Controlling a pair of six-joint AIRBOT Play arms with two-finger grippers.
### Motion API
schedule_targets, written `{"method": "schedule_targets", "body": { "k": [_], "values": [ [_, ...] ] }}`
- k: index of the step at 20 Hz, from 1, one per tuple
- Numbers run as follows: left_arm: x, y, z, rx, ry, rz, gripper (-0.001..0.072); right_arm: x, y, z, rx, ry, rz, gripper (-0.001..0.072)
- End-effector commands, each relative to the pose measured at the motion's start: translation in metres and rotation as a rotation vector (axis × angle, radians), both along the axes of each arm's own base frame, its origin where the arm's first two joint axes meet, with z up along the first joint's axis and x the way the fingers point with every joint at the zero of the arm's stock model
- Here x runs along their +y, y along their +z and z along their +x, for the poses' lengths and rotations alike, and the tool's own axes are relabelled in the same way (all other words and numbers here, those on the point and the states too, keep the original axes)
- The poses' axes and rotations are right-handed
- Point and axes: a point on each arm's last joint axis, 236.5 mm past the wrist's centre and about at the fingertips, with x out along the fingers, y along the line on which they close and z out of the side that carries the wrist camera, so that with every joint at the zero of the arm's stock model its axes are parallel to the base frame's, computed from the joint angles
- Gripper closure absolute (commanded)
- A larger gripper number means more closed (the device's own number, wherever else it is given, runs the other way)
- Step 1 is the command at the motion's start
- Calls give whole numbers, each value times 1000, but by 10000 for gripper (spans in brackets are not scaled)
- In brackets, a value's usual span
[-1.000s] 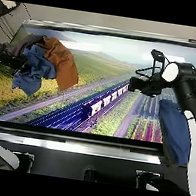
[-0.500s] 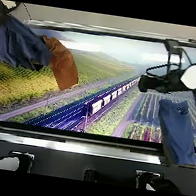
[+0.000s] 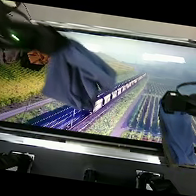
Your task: Fold the shirts.
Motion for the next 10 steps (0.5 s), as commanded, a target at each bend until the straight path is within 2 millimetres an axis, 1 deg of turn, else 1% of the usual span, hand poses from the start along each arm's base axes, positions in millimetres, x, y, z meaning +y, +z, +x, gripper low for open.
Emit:
{"method": "schedule_targets", "body": {
  "k": [1,2,3,4,5,6,7,8,9,10],
  "values": [
    [-45,-123,-32,172,-136,228,684,-24,-5,-47,111,-71,-48,36],
    [-53,-165,-40,246,-163,275,684,-24,-8,-52,137,-83,-43,39],
    [-59,-200,-45,303,-177,312,684,-23,-11,-54,150,-97,-32,40],
    [-61,-231,-48,356,-184,347,683,-19,-13,-54,167,-98,-20,41],
    [-60,-254,-49,410,-187,381,609,-16,-17,-51,182,-93,-14,40],
    [-56,-264,-47,450,-184,405,308,-12,-22,-47,205,-85,-9,40],
    [-49,-265,-40,468,-171,414,39,-9,-28,-42,230,-78,-8,40],
    [-36,-255,-27,461,-139,418,-13,-5,-35,-35,256,-72,-9,40],
    [-18,-243,-11,438,-98,430,-13,-2,-42,-25,272,-63,-12,40],
    [8,-229,5,411,-61,456,-13,2,-52,-13,292,-52,-14,40]
  ]
}}
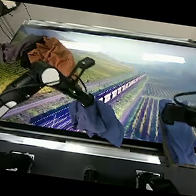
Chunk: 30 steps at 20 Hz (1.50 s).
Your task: Fold the shirts.
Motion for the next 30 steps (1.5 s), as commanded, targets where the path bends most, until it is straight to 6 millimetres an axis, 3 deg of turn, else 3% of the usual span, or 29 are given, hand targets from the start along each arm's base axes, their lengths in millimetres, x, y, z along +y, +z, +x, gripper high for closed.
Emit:
{"method": "schedule_targets", "body": {
  "k": [1,2,4,6,7,9,12,14,15,20,21,23,24,25,27,30],
  "values": [
    [71,9,32,-13,65,130,-13,15,-31,28,87,28,15,40],
    [103,10,35,17,106,161,-13,26,-49,36,135,58,35,40],
    [154,-8,27,144,235,168,-3,49,-95,38,276,124,90,57],
    [179,-46,2,291,335,124,-3,71,-136,26,416,146,171,91],
    [180,-68,-16,376,362,89,-3,80,-154,19,462,146,211,91],
    [163,-112,-47,506,407,-6,-3,84,-184,7,510,129,233,90],
    [123,-150,-62,566,499,-161,-3,75,-217,-24,619,122,207,78],
    [104,-164,-67,570,514,-191,-1,72,-228,-36,658,128,201,78],
    [95,-168,-72,577,496,-187,35,72,-232,-38,659,125,201,78],
    [64,-178,-89,581,397,-158,69,74,-242,-30,615,109,210,77],
    [62,-180,-89,571,398,-155,113,75,-243,-28,608,106,212,77],
    [61,-182,-72,535,485,-173,117,81,-243,-23,589,81,238,75],
    [62,-183,-65,523,524,-184,253,85,-244,-20,575,76,259,43],
    [62,-183,-62,516,540,-189,460,90,-245,-18,562,70,281,14],
    [63,-184,-63,520,536,-183,663,99,-254,-18,549,48,326,14],
    [62,-182,-68,518,491,-176,683,121,-273,-33,569,9,442,14]
  ]
}}
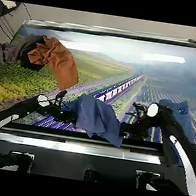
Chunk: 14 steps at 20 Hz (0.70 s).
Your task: Fold the shirts.
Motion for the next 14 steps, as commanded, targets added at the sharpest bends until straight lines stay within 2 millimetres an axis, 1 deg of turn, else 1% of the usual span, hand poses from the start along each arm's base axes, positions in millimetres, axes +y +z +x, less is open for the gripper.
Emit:
{"method": "schedule_targets", "body": {
  "k": [1,3,6,7,9,11,12,13,14],
  "values": [
    [0,1,-1,-10,-17,1,683,24,-19,-11,13,-79,107,14],
    [0,2,-2,-12,-26,-1,683,20,-32,-26,51,-91,94,16],
    [-1,6,-1,-22,-25,-4,683,20,-43,-37,72,-116,92,20],
    [-1,7,-1,-25,-25,-5,683,22,-44,-35,65,-131,101,22],
    [-1,9,0,-32,-26,-8,684,31,-43,-22,28,-182,137,59],
    [-2,13,1,-42,-25,-11,683,44,-38,-6,-6,-255,193,279],
    [-2,15,2,-48,-25,-13,684,48,-36,0,-16,-290,210,485],
    [-2,17,3,-54,-25,-15,683,50,-35,4,-21,-309,219,674],
    [-1,18,3,-61,-27,-14,684,50,-35,8,-39,-312,221,668]
  ]
}}
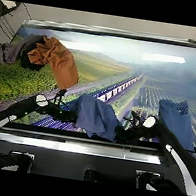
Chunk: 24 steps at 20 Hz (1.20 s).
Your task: Fold the shirts.
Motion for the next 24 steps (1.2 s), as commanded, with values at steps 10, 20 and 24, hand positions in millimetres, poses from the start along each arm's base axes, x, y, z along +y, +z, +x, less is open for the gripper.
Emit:
{"method": "schedule_targets", "body": {
  "k": [10,20,24],
  "values": [
    [101,425,101,-1092,123,162,685,-63,453,147,-1528,77,-308,670],
    [185,659,-34,-1664,452,186,685,-161,624,15,-1815,-194,-579,670],
    [198,653,-33,-1646,481,250,684,-186,585,13,-1625,-216,-666,669]
  ]
}}
